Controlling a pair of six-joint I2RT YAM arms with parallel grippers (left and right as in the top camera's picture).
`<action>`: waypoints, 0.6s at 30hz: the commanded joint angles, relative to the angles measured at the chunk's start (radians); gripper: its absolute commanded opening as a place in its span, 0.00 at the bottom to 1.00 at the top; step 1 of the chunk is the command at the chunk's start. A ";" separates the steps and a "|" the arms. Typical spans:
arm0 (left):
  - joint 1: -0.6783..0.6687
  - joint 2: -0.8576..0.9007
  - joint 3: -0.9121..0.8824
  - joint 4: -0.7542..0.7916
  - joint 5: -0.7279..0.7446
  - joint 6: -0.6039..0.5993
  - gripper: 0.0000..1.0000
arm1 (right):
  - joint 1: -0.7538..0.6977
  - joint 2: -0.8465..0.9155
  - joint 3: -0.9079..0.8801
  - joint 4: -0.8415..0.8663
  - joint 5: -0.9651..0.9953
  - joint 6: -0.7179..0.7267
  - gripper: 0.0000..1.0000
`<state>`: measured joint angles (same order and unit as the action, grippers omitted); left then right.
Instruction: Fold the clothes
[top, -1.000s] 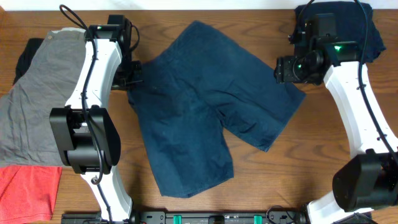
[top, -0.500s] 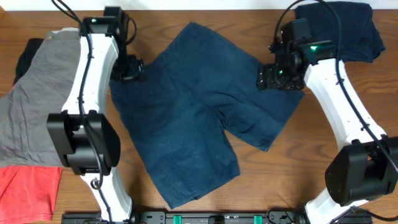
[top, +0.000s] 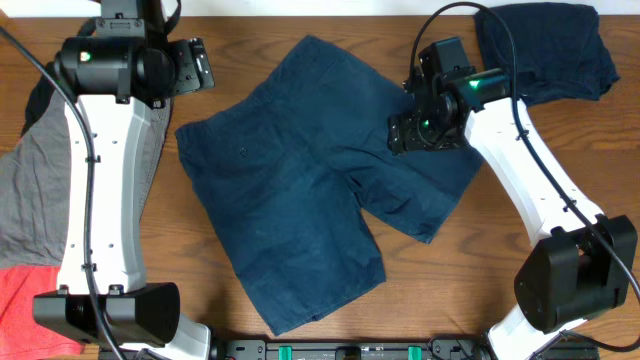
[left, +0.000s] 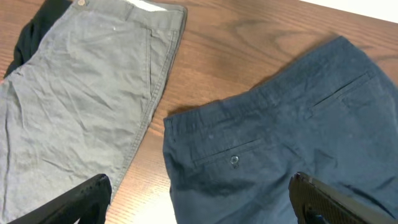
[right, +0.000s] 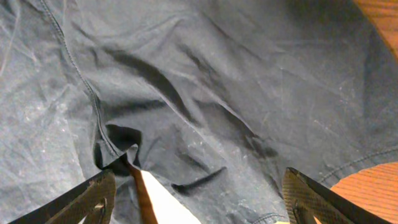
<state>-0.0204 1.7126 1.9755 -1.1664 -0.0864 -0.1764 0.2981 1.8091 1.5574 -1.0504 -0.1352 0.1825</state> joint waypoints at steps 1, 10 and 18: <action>0.005 0.011 0.009 0.002 -0.015 -0.001 0.93 | 0.017 0.010 -0.024 0.003 -0.004 0.031 0.84; 0.005 0.012 0.006 0.006 -0.015 0.000 0.93 | 0.089 0.010 -0.105 0.101 -0.046 0.034 0.81; 0.005 0.021 0.005 0.013 -0.015 0.008 0.93 | 0.217 0.024 -0.177 0.224 -0.082 -0.112 0.73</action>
<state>-0.0204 1.7191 1.9755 -1.1545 -0.0864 -0.1764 0.4667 1.8126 1.3941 -0.8364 -0.1905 0.1478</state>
